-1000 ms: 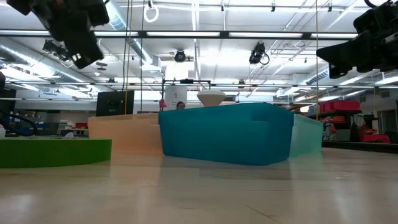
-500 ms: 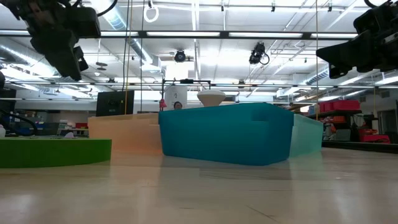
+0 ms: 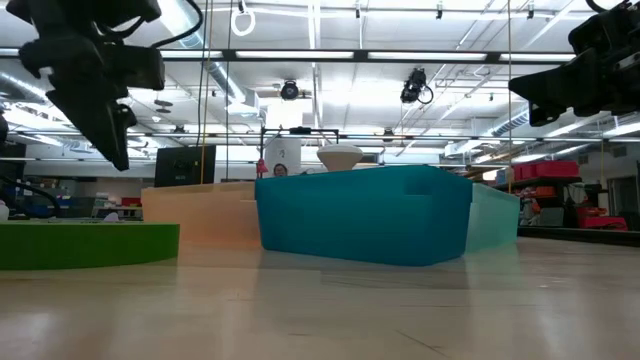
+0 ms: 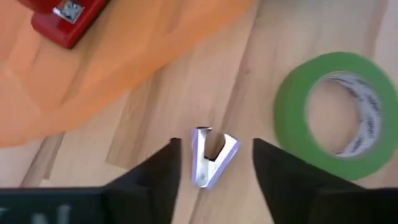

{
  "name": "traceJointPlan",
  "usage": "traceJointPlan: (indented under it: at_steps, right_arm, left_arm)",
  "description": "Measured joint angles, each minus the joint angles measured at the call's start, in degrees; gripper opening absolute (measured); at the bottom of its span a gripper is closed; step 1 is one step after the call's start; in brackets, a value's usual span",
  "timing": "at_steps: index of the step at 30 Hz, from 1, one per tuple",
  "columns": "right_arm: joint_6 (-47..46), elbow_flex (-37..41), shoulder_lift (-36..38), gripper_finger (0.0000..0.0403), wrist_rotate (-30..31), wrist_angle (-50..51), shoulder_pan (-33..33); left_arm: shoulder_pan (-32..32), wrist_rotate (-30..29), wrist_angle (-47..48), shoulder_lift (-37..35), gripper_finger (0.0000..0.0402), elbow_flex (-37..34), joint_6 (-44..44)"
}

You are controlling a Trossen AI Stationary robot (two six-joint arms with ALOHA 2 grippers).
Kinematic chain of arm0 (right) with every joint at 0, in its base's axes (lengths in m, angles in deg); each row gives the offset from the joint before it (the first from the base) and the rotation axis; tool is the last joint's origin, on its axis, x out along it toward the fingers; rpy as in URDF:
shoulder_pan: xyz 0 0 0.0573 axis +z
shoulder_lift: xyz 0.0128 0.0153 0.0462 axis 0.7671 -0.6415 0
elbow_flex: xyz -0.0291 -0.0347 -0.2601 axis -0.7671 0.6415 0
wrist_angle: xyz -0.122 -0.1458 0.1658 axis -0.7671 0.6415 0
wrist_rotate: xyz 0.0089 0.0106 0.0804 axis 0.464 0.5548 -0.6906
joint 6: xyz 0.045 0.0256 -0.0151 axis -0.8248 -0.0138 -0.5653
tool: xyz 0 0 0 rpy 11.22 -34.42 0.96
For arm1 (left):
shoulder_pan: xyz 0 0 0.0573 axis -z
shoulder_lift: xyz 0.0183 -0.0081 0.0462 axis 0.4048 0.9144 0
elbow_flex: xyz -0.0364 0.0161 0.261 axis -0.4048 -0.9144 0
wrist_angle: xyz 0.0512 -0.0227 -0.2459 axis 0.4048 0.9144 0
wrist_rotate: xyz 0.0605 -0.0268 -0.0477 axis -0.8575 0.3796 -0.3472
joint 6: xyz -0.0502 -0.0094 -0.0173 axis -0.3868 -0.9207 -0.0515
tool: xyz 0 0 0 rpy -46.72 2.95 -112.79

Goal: Pick and place Stapler, Stapler remover, tape
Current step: Put the purple staple remover into the blue bin

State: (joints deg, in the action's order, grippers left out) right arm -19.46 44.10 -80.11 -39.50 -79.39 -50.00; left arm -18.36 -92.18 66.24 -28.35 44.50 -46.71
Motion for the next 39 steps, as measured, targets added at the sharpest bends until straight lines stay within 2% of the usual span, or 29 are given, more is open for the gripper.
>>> traceJointPlan:
  at_steps: [6,11,15,21,27,39]
  right_arm:
    - [-0.02,0.0,0.0,0.0011,0.02,-0.02,0.0]
    - [-0.01,0.0,0.0,0.0011,0.0,0.01,0.0]
    - [-0.02,0.0,0.0,0.0011,0.0,-0.01,0.0]
    - [-0.01,0.0,0.0,0.0011,0.0,0.01,0.0]
    - [-0.02,0.0,0.0,0.0011,0.0,0.01,0.0]
    - [-0.02,0.0,0.0,0.0011,-0.01,-0.02,0.0]
  left_arm:
    - [0.83,-0.12,1.35,2.98,0.0287,-0.02,1.6]
    - [3.15,-2.31,0.62,4.57,0.0322,-0.88,2.63]
    - [5.6,-3.49,-0.99,5.61,0.0338,-3.09,2.73]
    - [6.85,-3.95,-8.37,5.63,0.0365,-5.75,2.99]
    - [6.54,-4.02,-8.59,7.36,0.038,-7.24,3.42]
    - [6.54,-3.44,-14.93,19.19,0.038,-7.1,6.8]
